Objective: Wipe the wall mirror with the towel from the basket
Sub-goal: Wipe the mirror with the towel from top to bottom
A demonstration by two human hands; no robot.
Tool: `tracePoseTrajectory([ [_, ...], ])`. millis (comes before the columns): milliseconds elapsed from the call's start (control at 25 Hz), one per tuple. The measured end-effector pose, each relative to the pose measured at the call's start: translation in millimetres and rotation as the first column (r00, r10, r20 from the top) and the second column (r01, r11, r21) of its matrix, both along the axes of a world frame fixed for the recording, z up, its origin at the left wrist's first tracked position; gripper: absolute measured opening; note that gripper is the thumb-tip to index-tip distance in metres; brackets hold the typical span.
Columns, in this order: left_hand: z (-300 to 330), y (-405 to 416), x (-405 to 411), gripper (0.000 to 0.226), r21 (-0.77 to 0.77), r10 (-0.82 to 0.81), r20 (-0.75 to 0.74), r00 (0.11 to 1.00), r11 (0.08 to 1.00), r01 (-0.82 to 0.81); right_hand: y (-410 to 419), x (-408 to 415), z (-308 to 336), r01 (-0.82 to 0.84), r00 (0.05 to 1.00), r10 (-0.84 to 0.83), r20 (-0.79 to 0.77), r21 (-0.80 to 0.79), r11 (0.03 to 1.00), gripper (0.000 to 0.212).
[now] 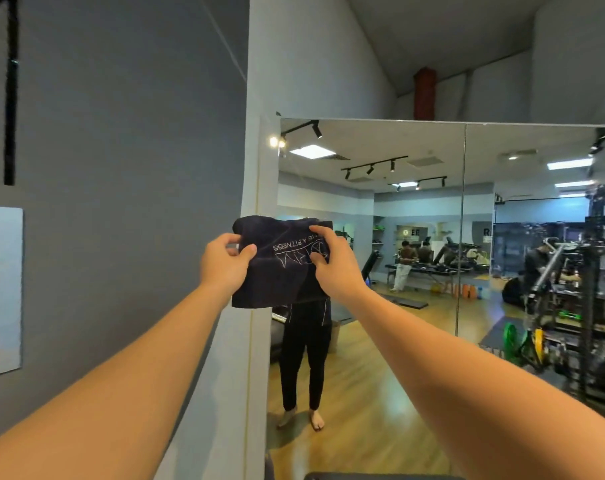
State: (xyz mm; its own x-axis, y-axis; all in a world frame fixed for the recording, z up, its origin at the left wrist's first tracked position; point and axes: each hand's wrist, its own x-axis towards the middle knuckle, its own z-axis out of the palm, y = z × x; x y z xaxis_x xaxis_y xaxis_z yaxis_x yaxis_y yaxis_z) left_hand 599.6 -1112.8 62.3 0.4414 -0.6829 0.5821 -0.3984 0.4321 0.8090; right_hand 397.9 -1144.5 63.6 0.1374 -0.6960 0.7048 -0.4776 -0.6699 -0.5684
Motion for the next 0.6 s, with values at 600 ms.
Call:
tracePoseTrajectory([
  [600, 50, -305, 24, 0.029, -0.064, -0.067, 0.161, 0.985, 0.995, 0.078, -295, 29, 24, 0.105, 0.991, -0.098, 0.089, -0.074, 0.992, 0.046],
])
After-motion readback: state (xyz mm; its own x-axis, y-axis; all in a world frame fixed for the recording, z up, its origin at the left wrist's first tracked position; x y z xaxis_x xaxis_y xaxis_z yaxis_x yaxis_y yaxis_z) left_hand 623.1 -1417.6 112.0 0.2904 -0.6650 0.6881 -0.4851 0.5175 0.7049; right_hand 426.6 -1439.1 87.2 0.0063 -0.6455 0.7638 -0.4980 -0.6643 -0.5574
